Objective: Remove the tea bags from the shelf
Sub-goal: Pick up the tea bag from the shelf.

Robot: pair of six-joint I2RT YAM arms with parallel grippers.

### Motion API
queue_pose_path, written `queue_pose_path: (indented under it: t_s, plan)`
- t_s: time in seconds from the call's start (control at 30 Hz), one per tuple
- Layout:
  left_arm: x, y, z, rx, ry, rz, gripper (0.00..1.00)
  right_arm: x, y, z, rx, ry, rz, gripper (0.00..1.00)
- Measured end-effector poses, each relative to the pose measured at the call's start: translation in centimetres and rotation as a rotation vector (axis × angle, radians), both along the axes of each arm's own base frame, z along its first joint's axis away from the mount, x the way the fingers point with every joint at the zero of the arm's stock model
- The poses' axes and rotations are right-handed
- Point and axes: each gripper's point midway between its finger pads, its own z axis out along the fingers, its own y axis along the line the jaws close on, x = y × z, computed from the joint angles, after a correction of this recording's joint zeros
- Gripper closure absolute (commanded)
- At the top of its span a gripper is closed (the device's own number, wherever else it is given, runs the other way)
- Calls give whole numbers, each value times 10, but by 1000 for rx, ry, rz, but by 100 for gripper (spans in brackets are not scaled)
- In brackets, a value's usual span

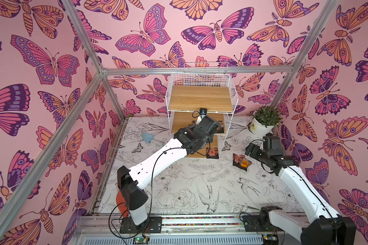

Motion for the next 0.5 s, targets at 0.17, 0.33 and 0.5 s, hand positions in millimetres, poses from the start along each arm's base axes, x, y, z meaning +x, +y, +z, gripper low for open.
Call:
queue_pose_path:
  t_s: [0.17,0.33,0.5]
  plan:
    - [4,-4,-2,-36,-35,18,23,0,-1,4,10,-16,0,6]
    - [0,-1,-7,-70,-75,31,22,2,0,9,19,-36,1,6]
    - [-3,2,-33,-36,-67,38,22,2,1,11,26,-45,7,6]
